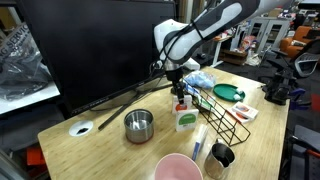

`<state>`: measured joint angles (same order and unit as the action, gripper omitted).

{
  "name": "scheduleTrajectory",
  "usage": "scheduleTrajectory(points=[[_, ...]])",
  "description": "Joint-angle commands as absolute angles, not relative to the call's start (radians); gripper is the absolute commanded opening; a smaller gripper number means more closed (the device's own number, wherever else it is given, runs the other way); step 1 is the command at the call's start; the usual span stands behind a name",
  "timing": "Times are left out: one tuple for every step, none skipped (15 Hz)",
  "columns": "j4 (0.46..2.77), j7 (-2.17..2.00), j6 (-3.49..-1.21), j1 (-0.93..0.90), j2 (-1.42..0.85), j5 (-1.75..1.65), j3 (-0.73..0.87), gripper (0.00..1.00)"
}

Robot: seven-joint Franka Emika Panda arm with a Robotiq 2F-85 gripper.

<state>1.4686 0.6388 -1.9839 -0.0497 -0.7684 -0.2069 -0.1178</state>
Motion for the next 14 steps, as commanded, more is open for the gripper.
scheduleTrajectory(points=[[1.45, 0.647, -1.975, -0.04, -0.771, -0.196, -0.125, 0.98], [1.451, 0.648, -1.976, -0.04, -0.769, -0.196, -0.125, 1.0], [1.457, 0.649, -1.978, -0.038, -0.762, -0.195, -0.127, 1.0], [1.463, 0.653, -1.98, -0.037, -0.755, -0.194, -0.128, 1.0], [1.473, 0.652, -1.977, -0.036, -0.742, -0.192, -0.13, 1.0], [1.49, 0.64, -1.979, -0.039, -0.722, -0.196, -0.126, 1.0], [1.501, 0.634, -1.973, -0.039, -0.707, -0.192, -0.127, 1.0], [1.524, 0.621, -1.989, -0.042, -0.68, -0.198, -0.123, 1.0], [1.55, 0.616, -1.999, -0.039, -0.647, -0.194, -0.126, 1.0], [1.577, 0.613, -2.013, -0.037, -0.613, -0.191, -0.129, 1.0], [1.602, 0.609, -2.024, -0.035, -0.581, -0.188, -0.131, 1.0], [1.626, 0.608, -2.026, -0.034, -0.552, -0.182, -0.134, 1.0], [1.651, 0.612, -2.019, -0.029, -0.52, -0.163, -0.141, 1.0], [1.678, 0.619, -2.009, -0.024, -0.491, -0.136, -0.149, 1.0]])
